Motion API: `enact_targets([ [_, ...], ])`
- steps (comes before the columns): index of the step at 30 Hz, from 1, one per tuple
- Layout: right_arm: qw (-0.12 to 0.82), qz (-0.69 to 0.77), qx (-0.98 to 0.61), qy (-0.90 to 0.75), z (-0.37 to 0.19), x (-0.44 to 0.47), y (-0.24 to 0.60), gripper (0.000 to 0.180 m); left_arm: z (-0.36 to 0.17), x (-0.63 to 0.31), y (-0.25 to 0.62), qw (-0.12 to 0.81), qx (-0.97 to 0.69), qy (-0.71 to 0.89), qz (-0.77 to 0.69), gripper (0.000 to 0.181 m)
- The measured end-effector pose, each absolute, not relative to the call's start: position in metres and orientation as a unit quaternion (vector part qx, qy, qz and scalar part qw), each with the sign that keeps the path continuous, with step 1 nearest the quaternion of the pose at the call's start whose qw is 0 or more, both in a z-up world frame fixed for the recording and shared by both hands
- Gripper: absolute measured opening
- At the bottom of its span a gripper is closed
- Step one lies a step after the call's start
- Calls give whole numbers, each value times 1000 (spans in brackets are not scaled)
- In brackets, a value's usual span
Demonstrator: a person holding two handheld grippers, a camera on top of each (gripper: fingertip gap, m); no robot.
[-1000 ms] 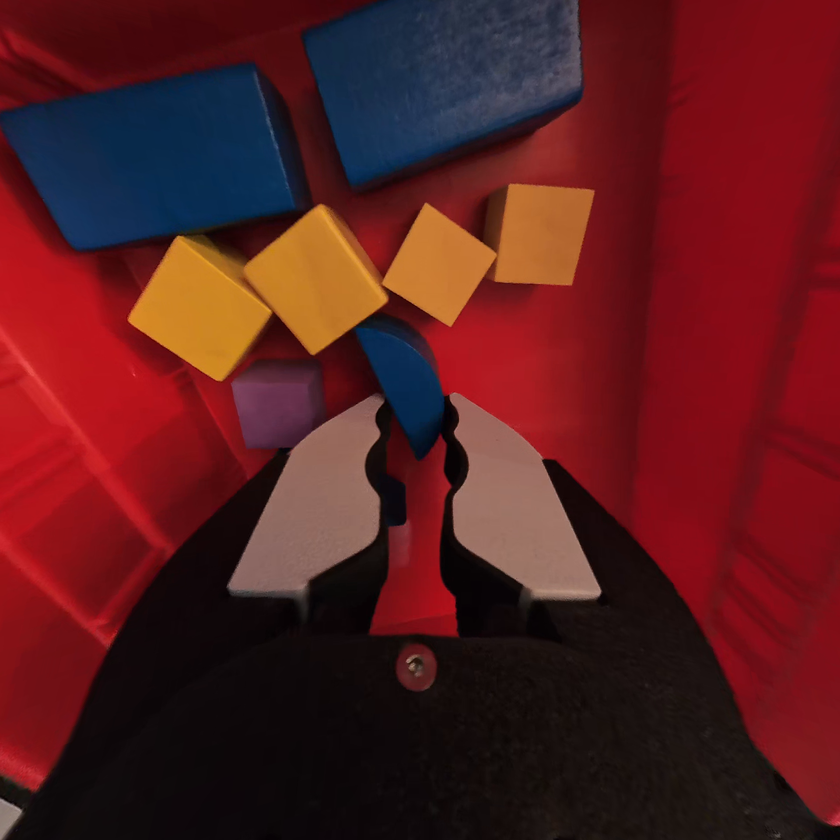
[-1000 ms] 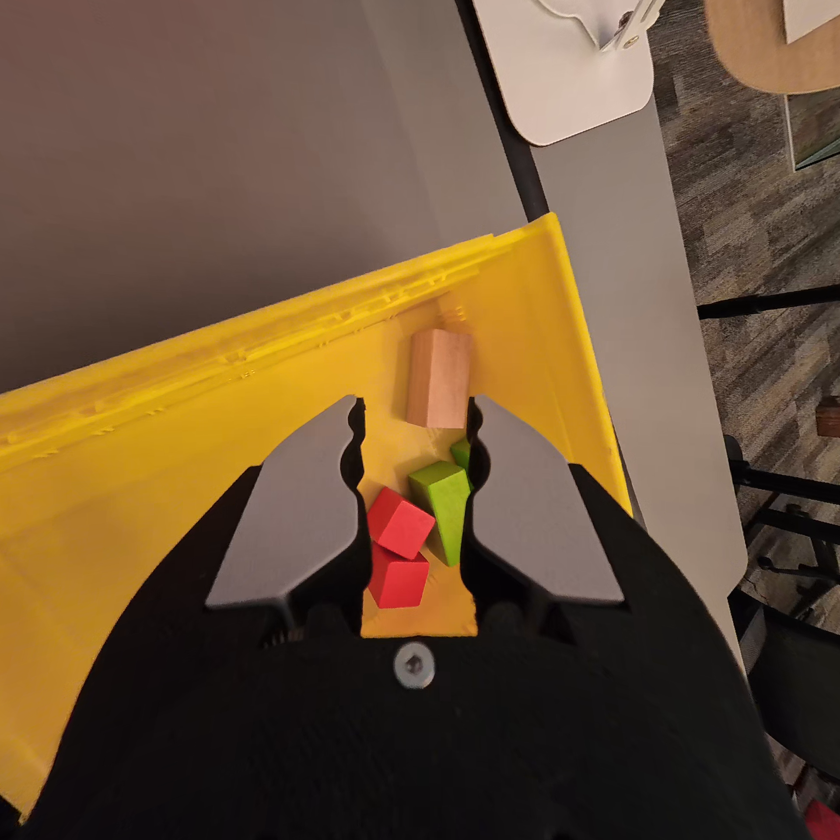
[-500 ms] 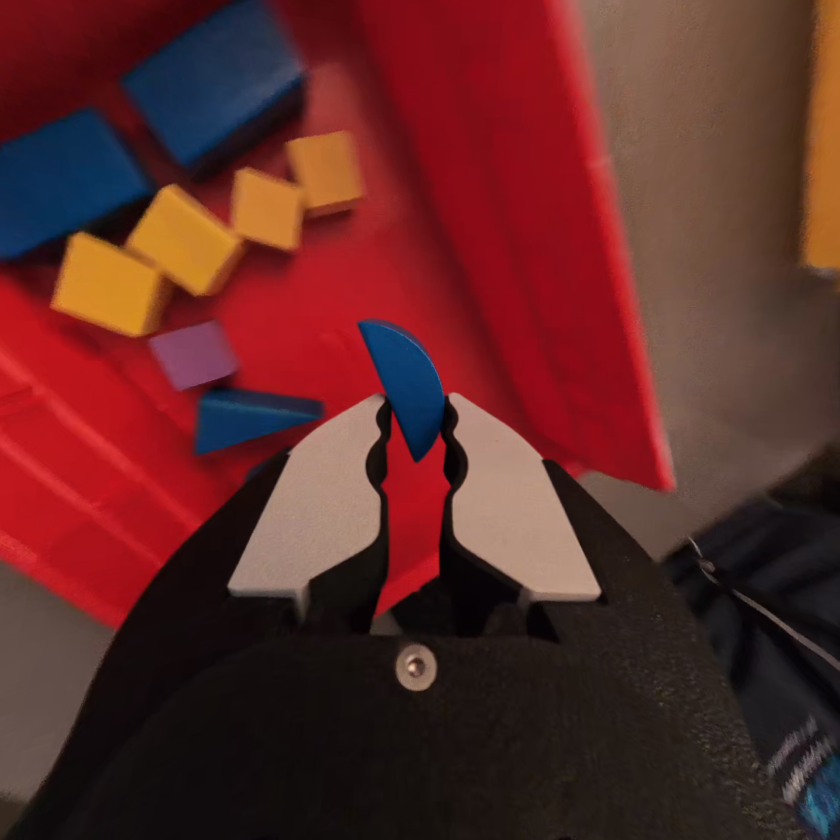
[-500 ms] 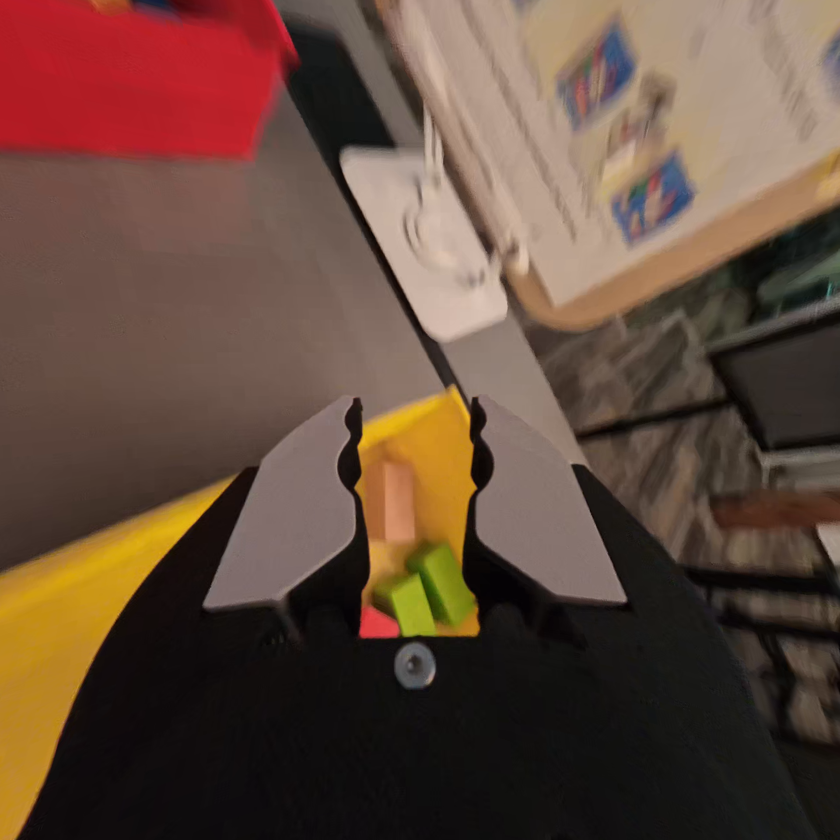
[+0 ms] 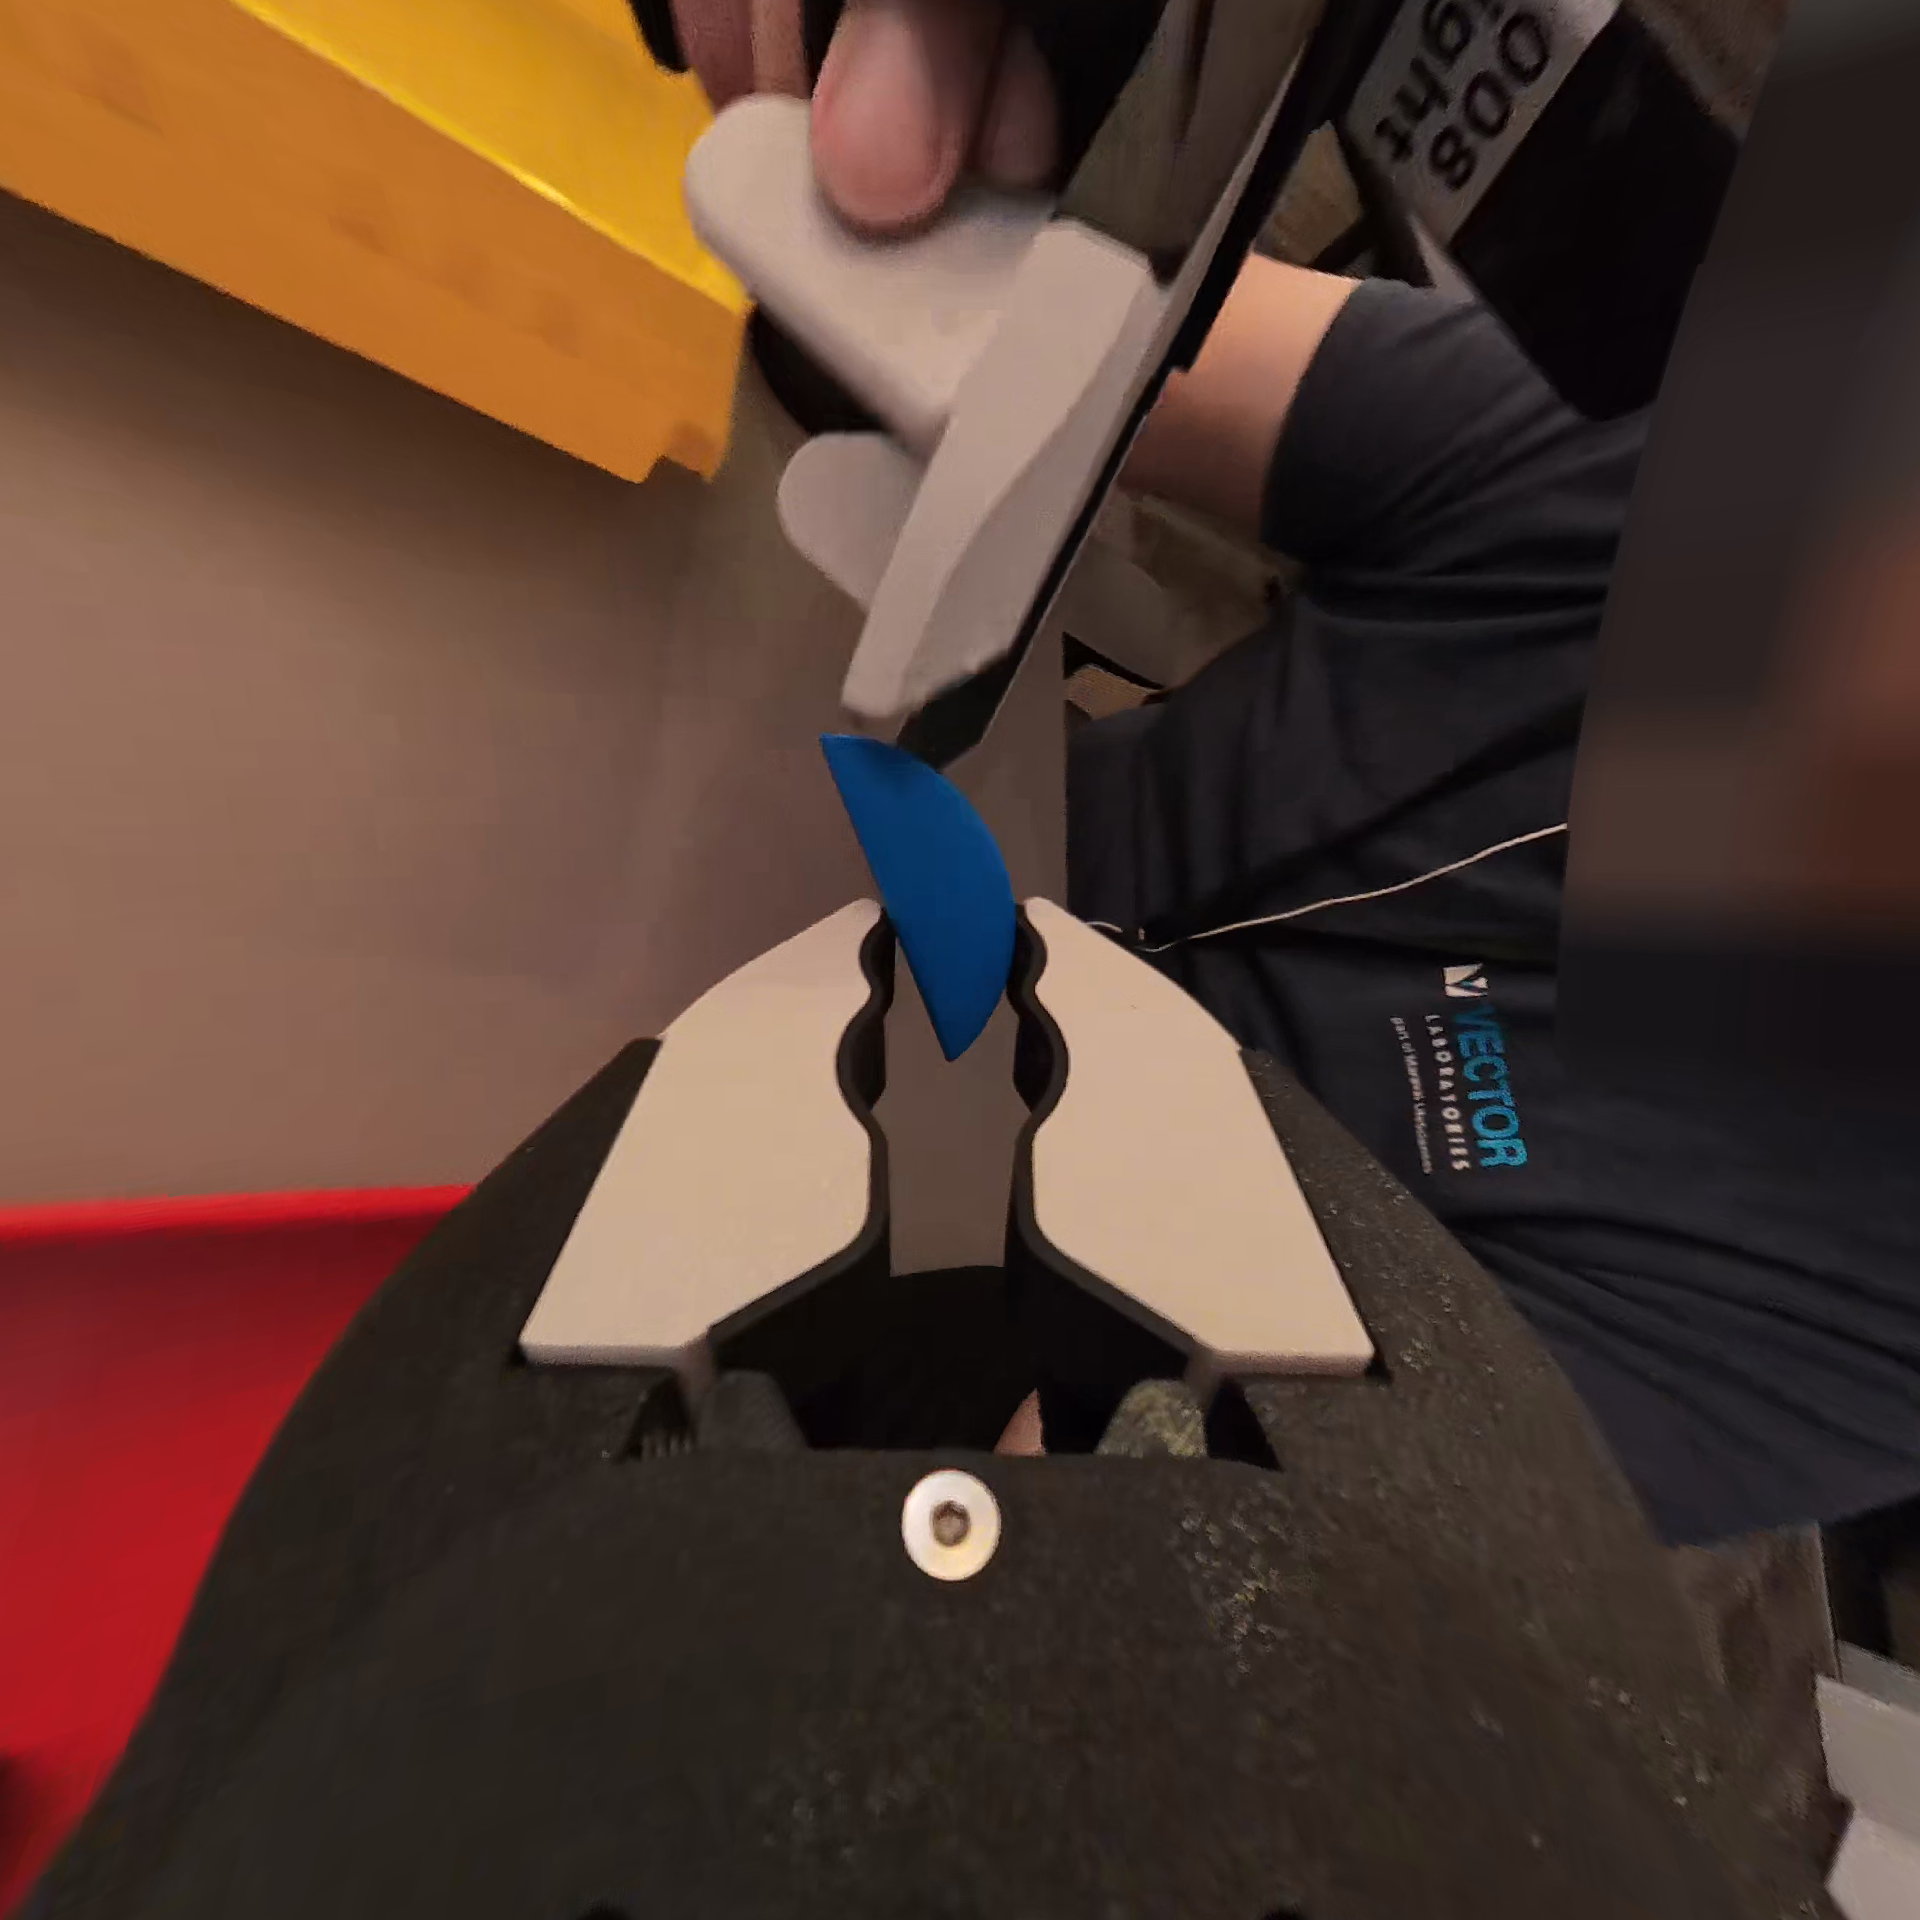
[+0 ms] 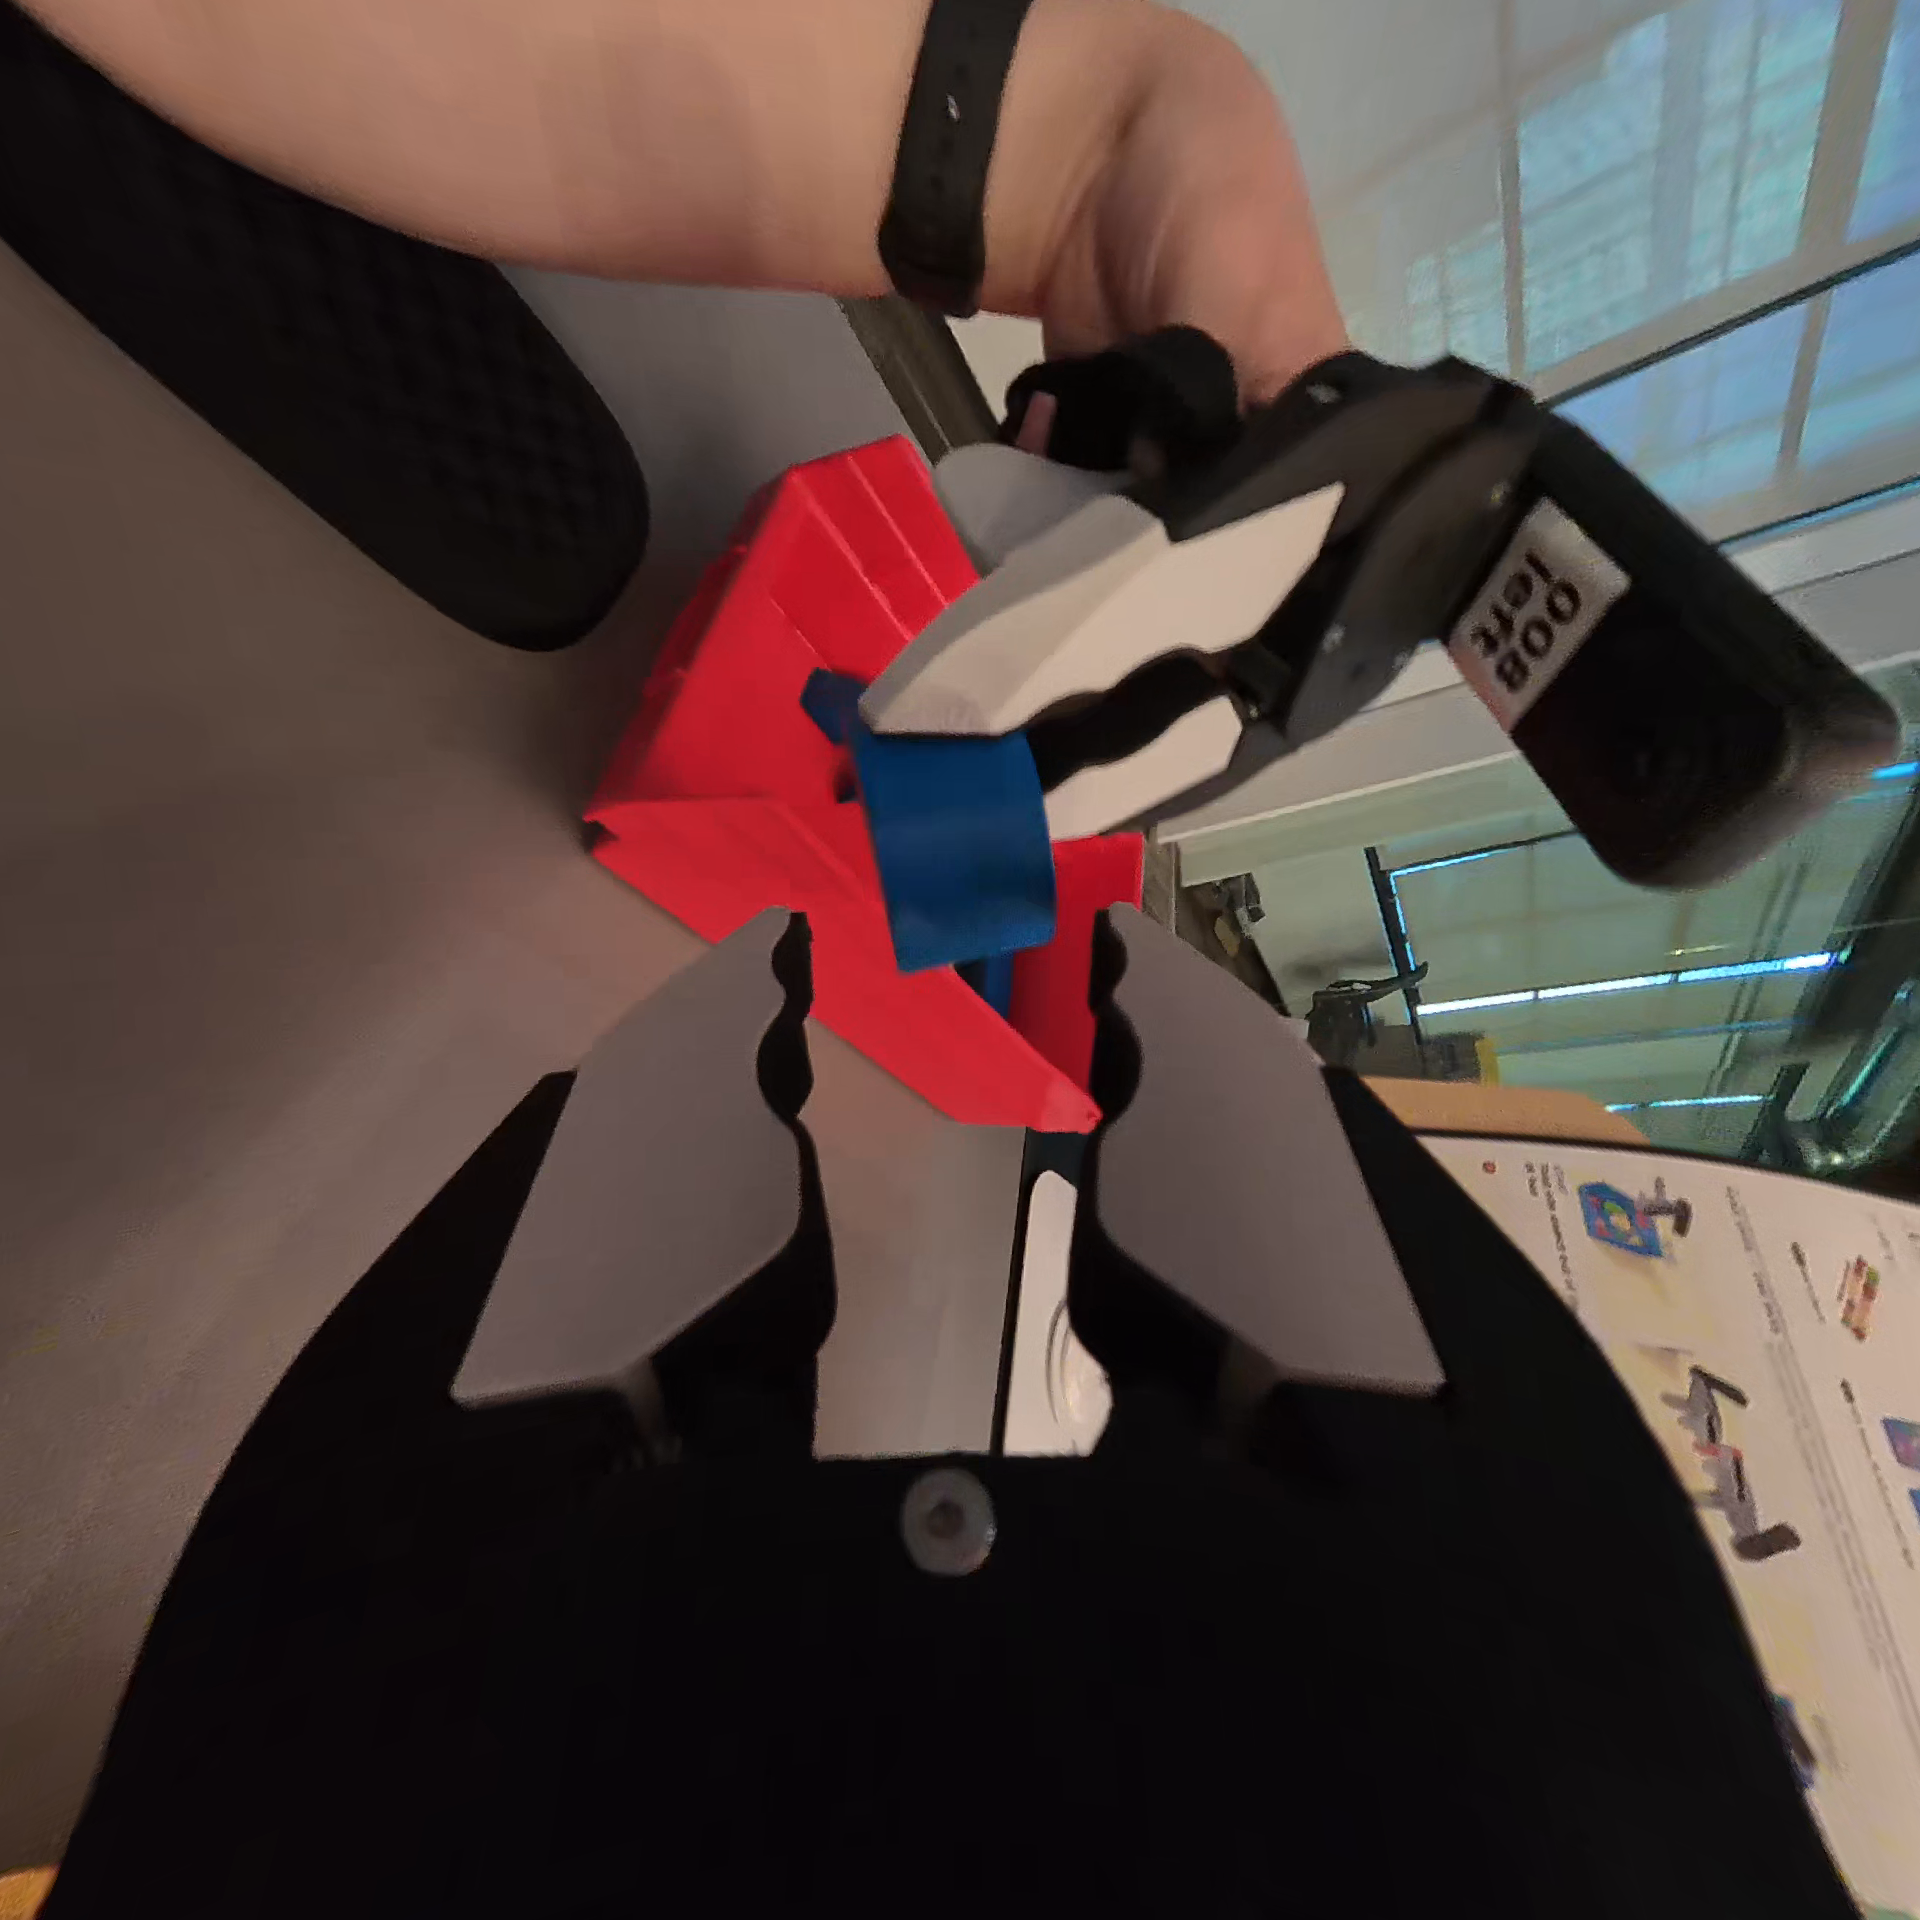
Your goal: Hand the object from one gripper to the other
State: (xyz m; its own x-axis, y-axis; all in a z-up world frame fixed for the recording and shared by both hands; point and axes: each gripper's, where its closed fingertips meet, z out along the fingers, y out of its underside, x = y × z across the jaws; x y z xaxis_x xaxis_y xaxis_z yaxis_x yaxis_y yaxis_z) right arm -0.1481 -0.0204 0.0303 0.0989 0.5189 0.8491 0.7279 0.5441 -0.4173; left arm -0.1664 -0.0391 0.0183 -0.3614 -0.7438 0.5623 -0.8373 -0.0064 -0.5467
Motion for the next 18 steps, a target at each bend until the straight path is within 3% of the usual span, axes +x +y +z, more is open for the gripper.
enact_targets([
  [7,567,-95,-448,-685,26,-160,-31,34,14,-162,-50,78,550,-711,431,20],
  [9,564,-100,-455,-681,26,-157,-28,34,16,-160,-46,74,559,-701,437,43],
  [10,561,-101,-460,-681,26,-154,-27,34,18,-159,-43,63,563,-697,440,52],
  [13,545,-112,-498,-666,33,-124,-20,34,30,-158,-26,10,575,-682,452,52],
  [18,529,-135,-659,-518,56,12,10,34,74,-155,0,-141,550,-665,486,52],
])
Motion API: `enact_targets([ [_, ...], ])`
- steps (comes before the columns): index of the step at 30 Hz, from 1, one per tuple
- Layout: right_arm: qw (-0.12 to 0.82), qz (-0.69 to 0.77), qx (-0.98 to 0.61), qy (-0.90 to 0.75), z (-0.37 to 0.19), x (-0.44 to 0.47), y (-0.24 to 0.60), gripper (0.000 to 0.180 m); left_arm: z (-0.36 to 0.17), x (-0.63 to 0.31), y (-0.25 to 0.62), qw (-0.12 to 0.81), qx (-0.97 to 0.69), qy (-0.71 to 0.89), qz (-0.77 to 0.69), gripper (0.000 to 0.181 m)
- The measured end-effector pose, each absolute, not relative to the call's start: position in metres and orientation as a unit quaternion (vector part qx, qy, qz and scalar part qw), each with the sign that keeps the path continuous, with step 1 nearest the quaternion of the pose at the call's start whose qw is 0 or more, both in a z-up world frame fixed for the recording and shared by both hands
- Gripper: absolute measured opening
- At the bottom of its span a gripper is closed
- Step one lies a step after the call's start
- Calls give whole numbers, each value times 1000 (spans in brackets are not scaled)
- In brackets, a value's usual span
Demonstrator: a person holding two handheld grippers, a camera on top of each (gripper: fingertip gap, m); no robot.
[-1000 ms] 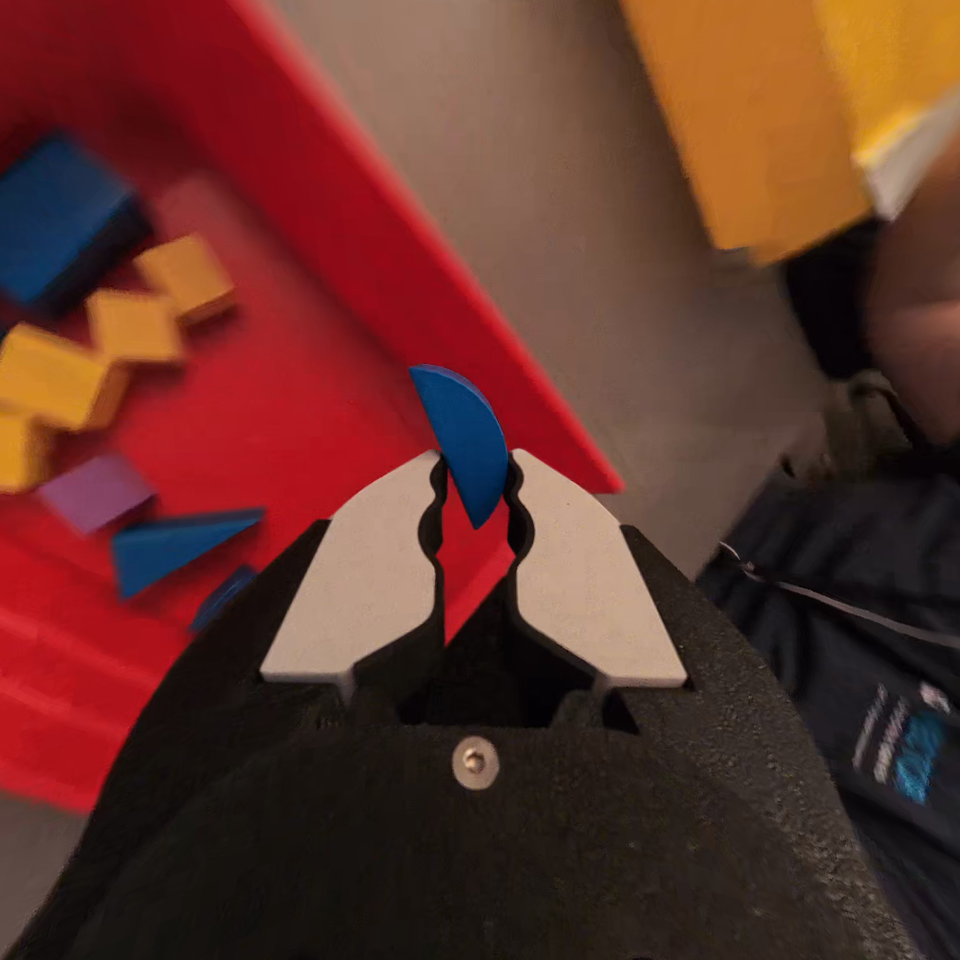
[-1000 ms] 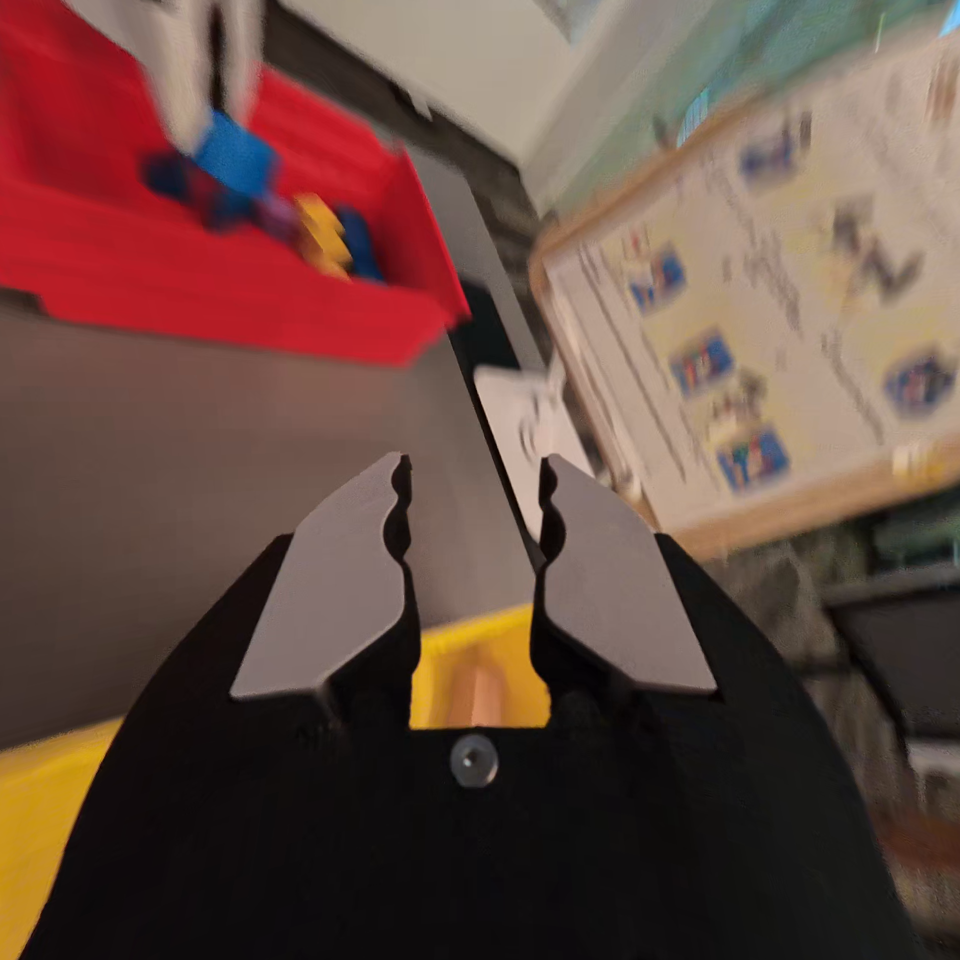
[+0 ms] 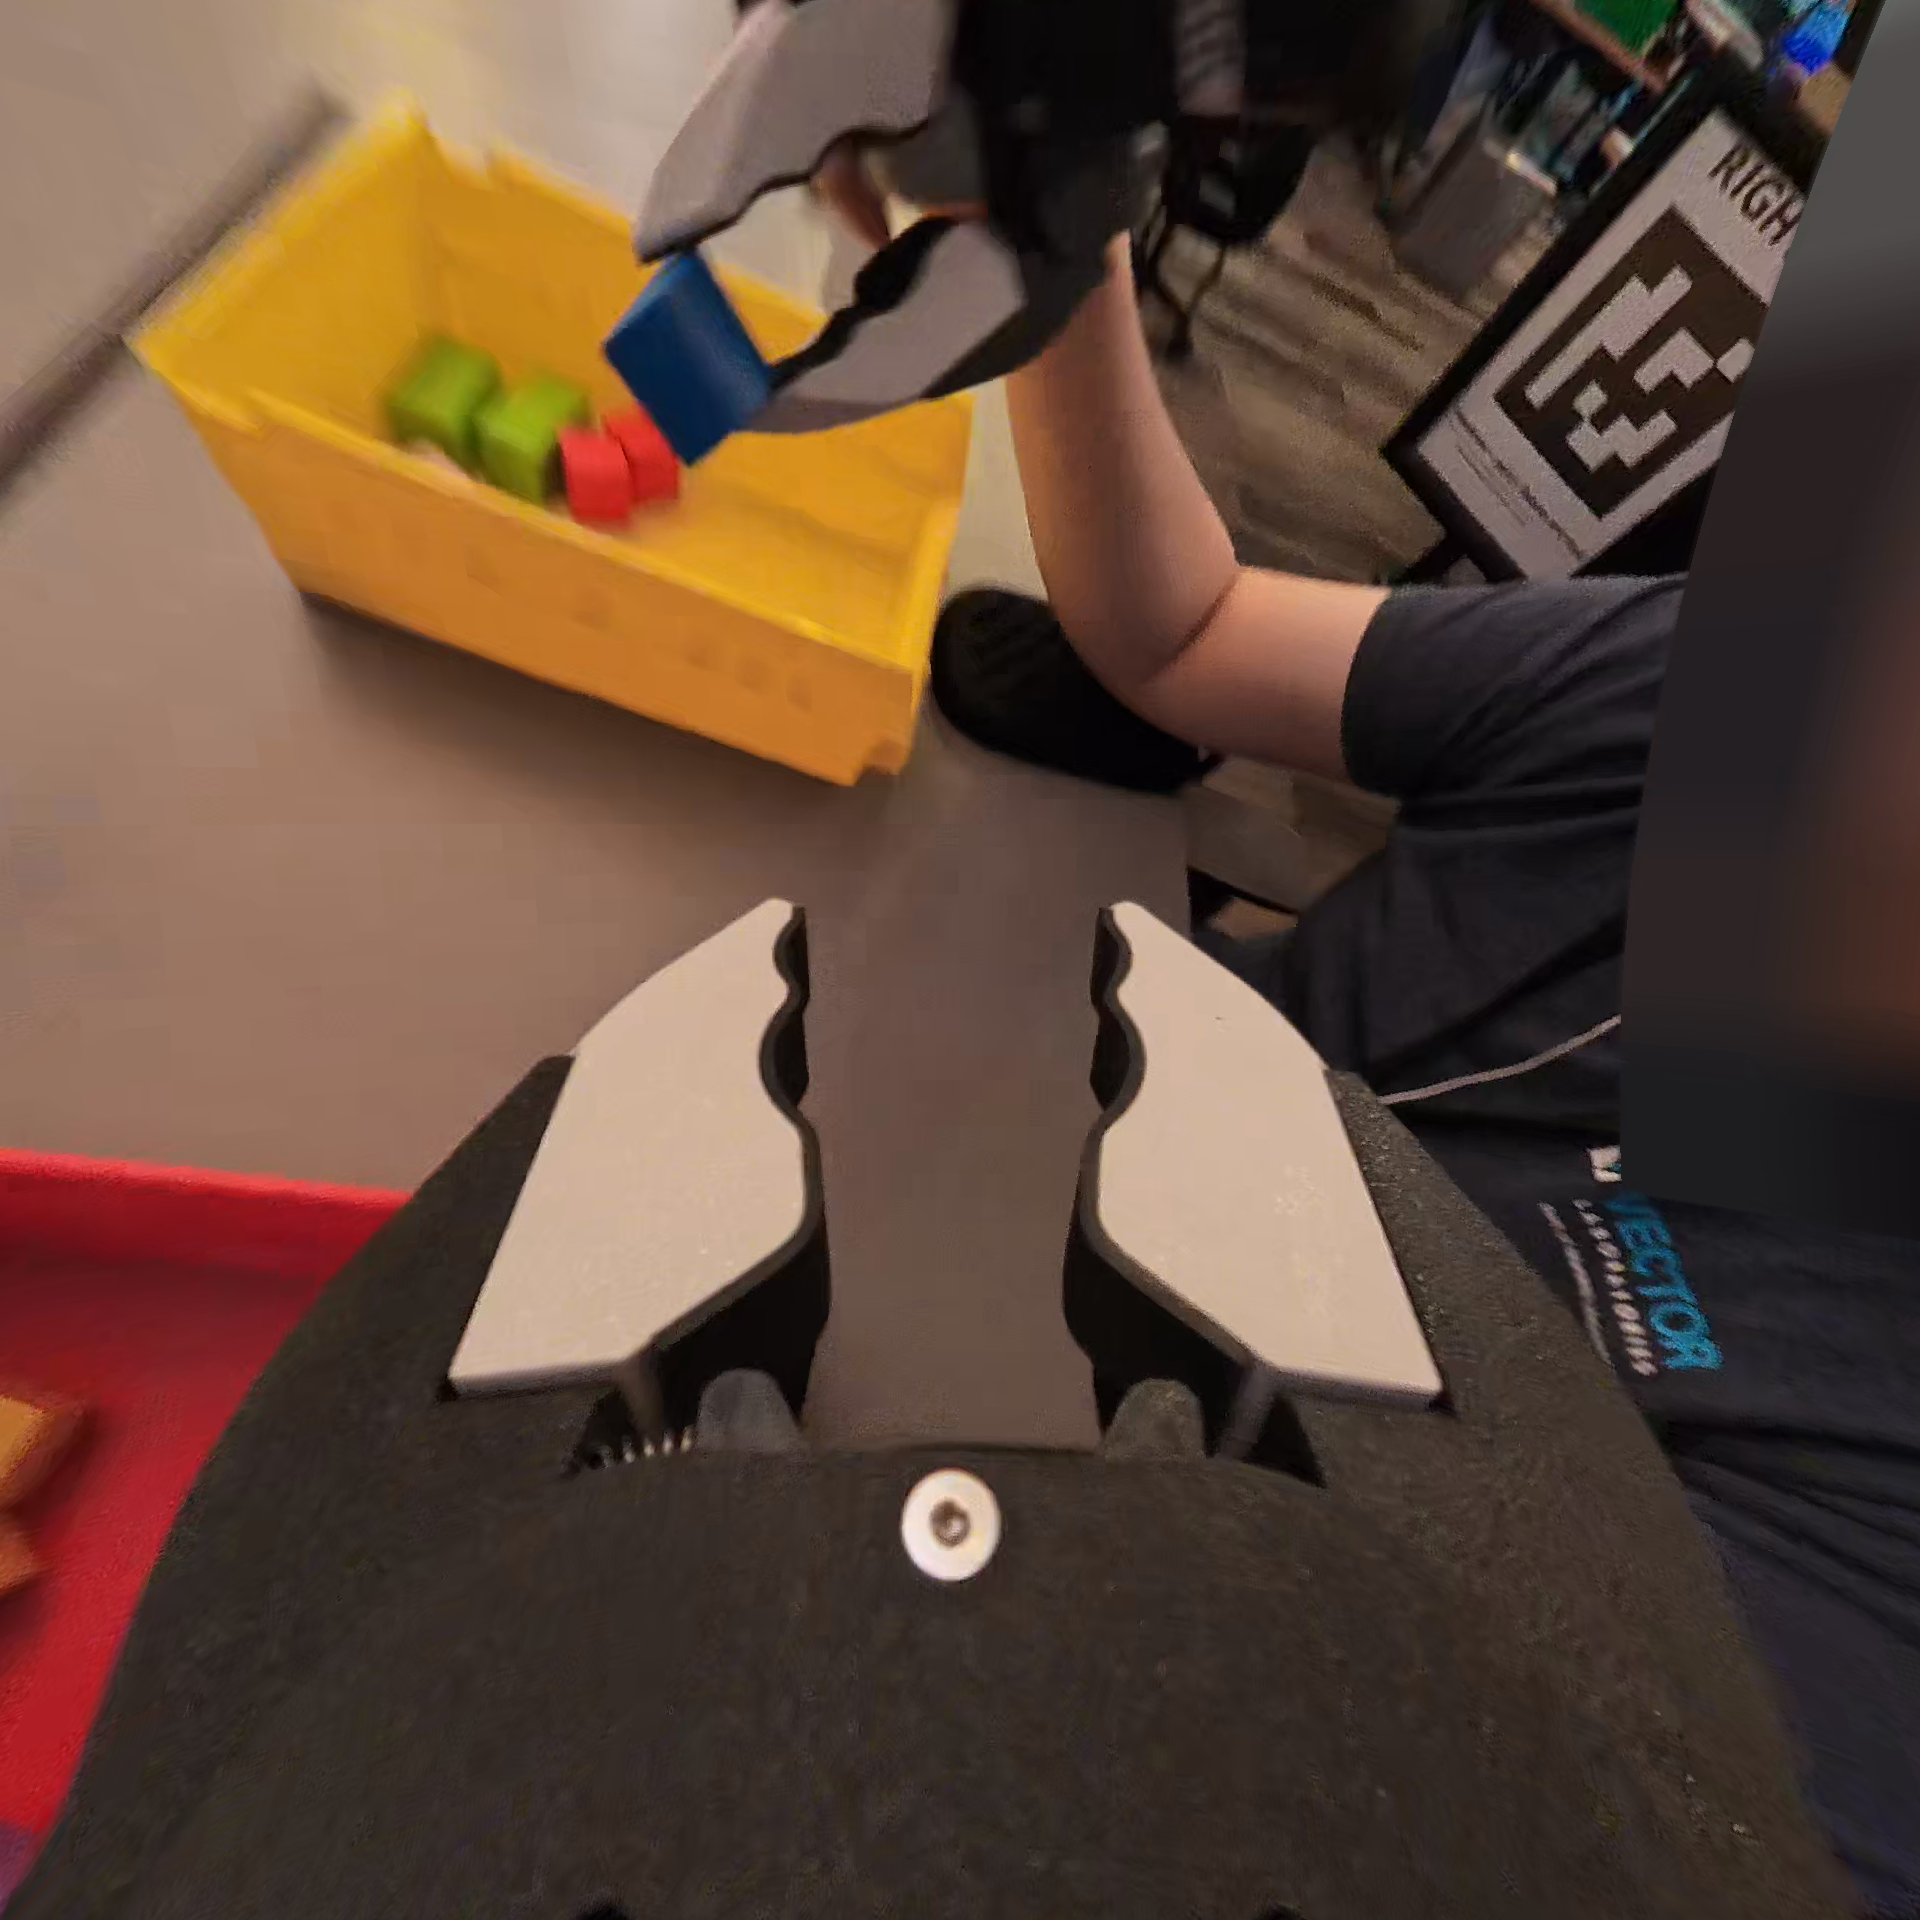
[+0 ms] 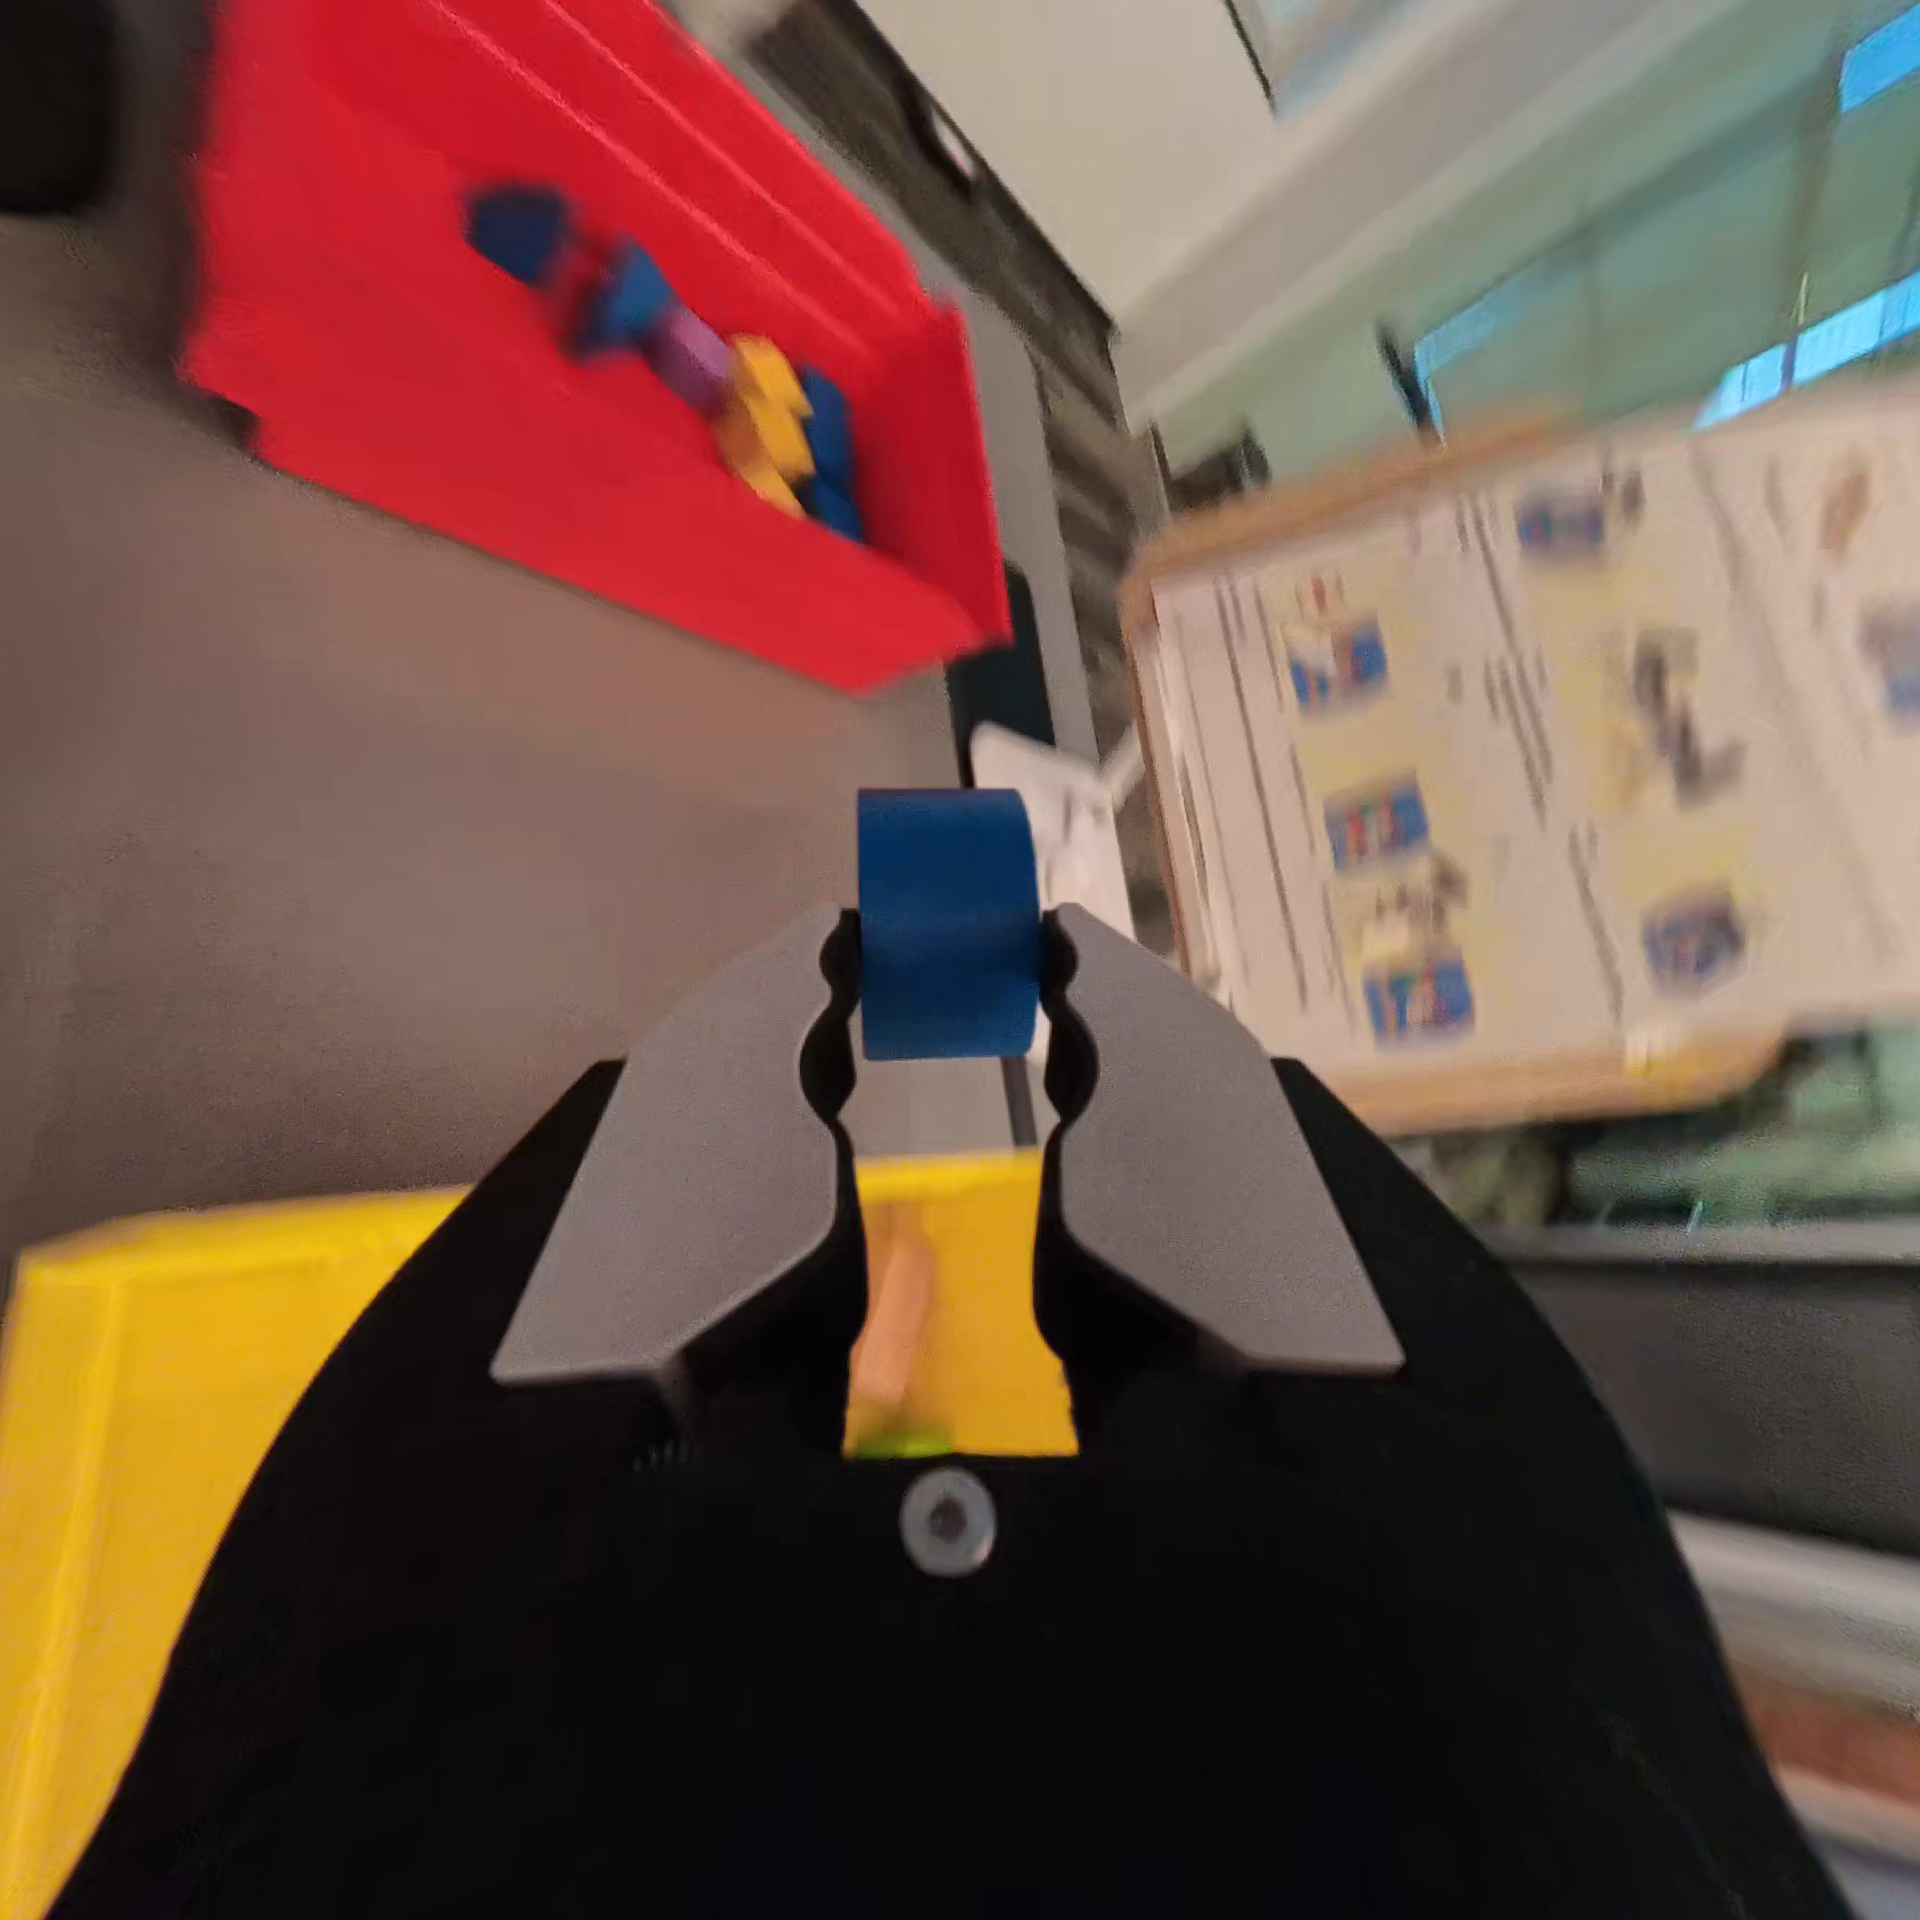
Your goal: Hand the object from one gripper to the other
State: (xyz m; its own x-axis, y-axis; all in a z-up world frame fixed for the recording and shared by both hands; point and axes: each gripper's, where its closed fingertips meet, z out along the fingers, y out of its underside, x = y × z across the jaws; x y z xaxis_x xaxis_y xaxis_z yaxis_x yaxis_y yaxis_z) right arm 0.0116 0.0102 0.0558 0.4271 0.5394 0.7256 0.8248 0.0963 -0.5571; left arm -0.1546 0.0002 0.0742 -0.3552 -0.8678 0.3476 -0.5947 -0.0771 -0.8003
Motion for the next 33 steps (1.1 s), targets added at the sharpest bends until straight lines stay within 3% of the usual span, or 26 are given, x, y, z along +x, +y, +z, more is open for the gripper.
enact_targets([
  [4,445,-127,-793,-396,8,116,27,34,119,-156,-6,237,-467,653,-547,56],
  [6,395,-103,-833,-373,-28,139,31,34,128,-160,-12,250,-433,645,-578,69],
  [15,253,-81,-897,-354,-124,154,47,34,138,-167,-17,235,-386,628,-634,53],
  [26,213,-68,-913,-343,-152,154,51,34,120,-166,-4,262,-438,652,-560,49],
  [30,219,-71,-911,-343,-152,154,53,34,104,-174,65,353,-563,598,-447,51],
  [33,221,-70,-912,-339,-151,155,54,35,79,-202,113,354,-662,549,-367,56],
])
